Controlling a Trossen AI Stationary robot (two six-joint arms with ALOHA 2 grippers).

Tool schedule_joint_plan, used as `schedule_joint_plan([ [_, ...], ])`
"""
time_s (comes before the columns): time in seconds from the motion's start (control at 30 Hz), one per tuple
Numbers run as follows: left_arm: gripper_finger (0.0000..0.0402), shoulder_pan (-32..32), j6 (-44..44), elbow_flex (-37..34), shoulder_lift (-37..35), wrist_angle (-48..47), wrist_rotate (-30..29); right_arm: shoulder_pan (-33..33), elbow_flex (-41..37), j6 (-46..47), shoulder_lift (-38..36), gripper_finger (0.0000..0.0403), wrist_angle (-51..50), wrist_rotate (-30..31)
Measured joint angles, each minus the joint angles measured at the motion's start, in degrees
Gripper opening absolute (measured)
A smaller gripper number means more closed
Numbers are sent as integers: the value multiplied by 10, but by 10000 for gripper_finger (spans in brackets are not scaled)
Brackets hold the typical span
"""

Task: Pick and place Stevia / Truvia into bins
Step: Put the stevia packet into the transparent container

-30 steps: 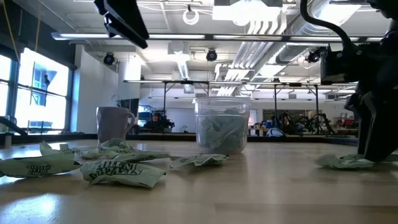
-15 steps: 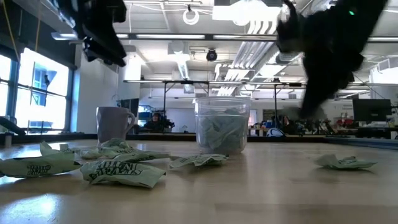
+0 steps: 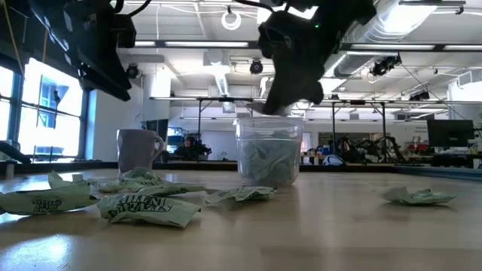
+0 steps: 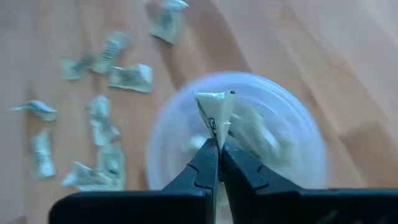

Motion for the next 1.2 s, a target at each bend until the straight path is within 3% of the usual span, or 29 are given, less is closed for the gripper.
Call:
schedule_joint_plan([
  [0.13,190,0,-23,-5,-12,-19,17,-8,1,-9,10,68,7,-16],
  [0.3,190,0,-25,-6,-10,-55,35,-2,1,-6,-9,166,-15,-9],
  [0.43,190,0,18,-6,17,-58,42,29,1,-43,-42,238,-45,55],
  [0.57,190,0,109,-7,70,-12,61,62,2,-57,-76,281,-108,124],
  [0.8,191,0,265,-6,206,135,66,98,2,0,-85,293,-221,151],
  [0.97,191,0,295,-2,271,128,64,129,1,42,-85,293,-237,192],
  [1.2,191,0,331,31,287,131,42,140,1,71,-85,293,-265,197],
])
